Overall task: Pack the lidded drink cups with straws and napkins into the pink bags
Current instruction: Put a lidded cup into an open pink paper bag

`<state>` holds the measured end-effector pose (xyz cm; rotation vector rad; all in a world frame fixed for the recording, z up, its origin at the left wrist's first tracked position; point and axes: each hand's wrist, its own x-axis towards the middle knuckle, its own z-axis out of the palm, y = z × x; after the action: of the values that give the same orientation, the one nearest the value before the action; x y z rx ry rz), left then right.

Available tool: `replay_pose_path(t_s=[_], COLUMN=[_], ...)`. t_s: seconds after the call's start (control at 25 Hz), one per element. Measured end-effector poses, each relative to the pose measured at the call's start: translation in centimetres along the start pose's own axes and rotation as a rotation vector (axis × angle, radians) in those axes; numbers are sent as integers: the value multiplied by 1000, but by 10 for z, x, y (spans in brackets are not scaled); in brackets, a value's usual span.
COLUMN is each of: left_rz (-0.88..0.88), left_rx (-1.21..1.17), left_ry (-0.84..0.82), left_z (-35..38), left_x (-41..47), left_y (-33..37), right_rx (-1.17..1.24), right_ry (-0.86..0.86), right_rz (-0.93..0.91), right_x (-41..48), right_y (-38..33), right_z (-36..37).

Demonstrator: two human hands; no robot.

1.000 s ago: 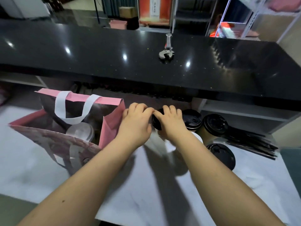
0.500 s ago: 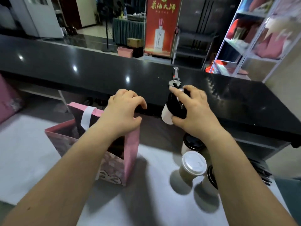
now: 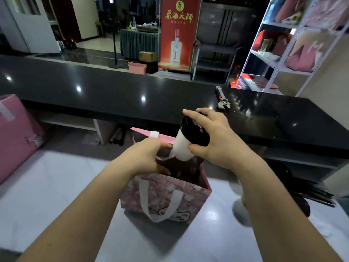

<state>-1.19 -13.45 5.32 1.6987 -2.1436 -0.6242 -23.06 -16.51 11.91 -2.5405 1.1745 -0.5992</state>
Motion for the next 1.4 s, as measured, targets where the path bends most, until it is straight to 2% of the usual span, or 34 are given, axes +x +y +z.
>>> replay_pose_path(t_s=[0.08, 0.2, 0.36, 0.48, 0.56, 0.64, 0.88, 1.16, 1.28, 1.4], left_rz=[81, 132, 113, 167, 187, 204, 219, 218, 210, 226], left_rx=[-11, 191, 389, 472, 494, 506, 505, 520, 538, 516], left_ry=[-62, -86, -165, -143, -123, -105, -107, -62, -41, -39], left_z=[-1, -3, 1, 9, 15, 18, 14, 9, 7, 5], left_x=[4, 10, -5, -18, -22, -24, -31, -36, -37, -38], left_y=[-4, -10, -13, -14, -13, -13, -21, -29, -33, -34], right_rx=[-40, -117, -503, -749, -809, -842, -577, -429, -355, -327], right_ry=[-15, -75, -223, -271, -365, -446, -498, -480, -549, -532], right_rz=[21, 73, 178, 125, 92, 139, 379, 357, 404, 412], right_x=[-2, -9, -26, -27, -19, -6, 17, -12, -23, -34], right_y=[-15, -25, -9, -9, -16, -19, -10, 9, 17, 21], right_z=[20, 51, 77, 88, 99, 109, 133, 159, 168, 174])
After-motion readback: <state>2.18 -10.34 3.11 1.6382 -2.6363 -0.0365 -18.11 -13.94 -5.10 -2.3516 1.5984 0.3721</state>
